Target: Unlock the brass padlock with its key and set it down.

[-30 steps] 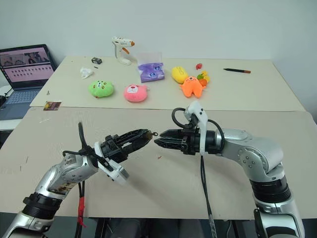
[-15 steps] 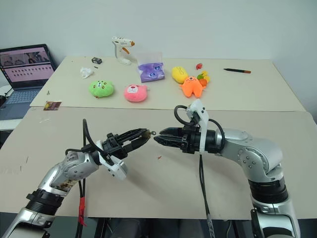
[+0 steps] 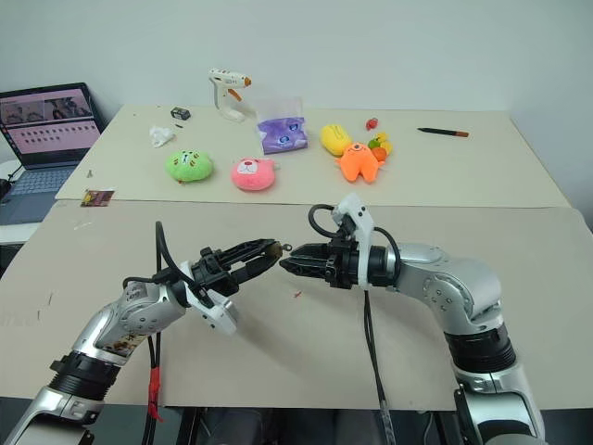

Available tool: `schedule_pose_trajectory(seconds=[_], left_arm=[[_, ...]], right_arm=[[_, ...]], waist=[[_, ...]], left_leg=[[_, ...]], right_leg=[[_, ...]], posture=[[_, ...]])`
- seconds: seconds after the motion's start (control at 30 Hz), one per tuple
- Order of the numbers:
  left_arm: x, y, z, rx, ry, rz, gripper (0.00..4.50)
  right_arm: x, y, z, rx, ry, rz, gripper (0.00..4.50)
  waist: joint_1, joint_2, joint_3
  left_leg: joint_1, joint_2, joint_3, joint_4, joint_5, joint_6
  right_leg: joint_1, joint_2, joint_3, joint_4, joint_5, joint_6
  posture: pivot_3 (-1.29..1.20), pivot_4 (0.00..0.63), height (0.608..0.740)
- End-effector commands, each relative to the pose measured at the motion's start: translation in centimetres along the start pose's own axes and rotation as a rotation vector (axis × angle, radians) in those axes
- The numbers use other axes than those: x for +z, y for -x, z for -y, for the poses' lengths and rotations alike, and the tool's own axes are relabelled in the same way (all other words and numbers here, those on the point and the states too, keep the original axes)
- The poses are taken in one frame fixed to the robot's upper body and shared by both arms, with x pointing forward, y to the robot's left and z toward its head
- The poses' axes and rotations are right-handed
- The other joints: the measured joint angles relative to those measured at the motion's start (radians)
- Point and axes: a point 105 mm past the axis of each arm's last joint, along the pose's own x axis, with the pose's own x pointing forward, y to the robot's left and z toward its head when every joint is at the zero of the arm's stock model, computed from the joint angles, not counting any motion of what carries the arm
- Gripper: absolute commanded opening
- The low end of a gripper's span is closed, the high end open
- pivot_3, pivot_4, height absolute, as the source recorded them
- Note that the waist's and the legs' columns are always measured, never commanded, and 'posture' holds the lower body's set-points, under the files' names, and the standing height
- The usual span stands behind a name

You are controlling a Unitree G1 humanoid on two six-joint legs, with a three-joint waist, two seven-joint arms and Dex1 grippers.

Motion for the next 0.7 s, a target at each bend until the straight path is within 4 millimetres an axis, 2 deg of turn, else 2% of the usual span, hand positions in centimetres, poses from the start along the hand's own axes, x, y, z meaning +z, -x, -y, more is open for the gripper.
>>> schedule_pose_trajectory(seconds=[0.03, 0.33, 0.7], left_arm=[[0.4, -0.1, -0.6, 0.029, -0.022, 0.022, 0.8], [0.4, -0.1, -0.6, 0.031, -0.019, 0.025, 0.8], [0.6, -0.2, -0.7, 0.033, -0.022, 0.025, 0.8]], right_arm=[[1.8, 0.0, -0.3, 0.017, 0.065, 0.047, 2.17], [2.8, -0.1, -1.2, 0.057, 0.078, 0.059, 2.17], [1.7, -1.5, -2.4, 0.117, 0.06, 0.032, 2.17]], waist=[[0.0, 0.0, 0.0], [-0.002, 0.0, 0.0], [-0.004, 0.0, 0.0]], left_leg=[[0.0, 0.0, 0.0, 0.0, 0.0, 0.0], [0.0, 0.0, 0.0, 0.0, 0.0, 0.0], [0.0, 0.0, 0.0, 0.0, 0.0, 0.0]], right_leg=[[0.0, 0.0, 0.0, 0.0, 0.0, 0.0], [0.0, 0.0, 0.0, 0.0, 0.0, 0.0], [0.0, 0.0, 0.0, 0.001, 0.0, 0.0]], posture=[[0.0, 0.15, 0.74], [0.0, 0.15, 0.74], [0.0, 0.15, 0.74]])
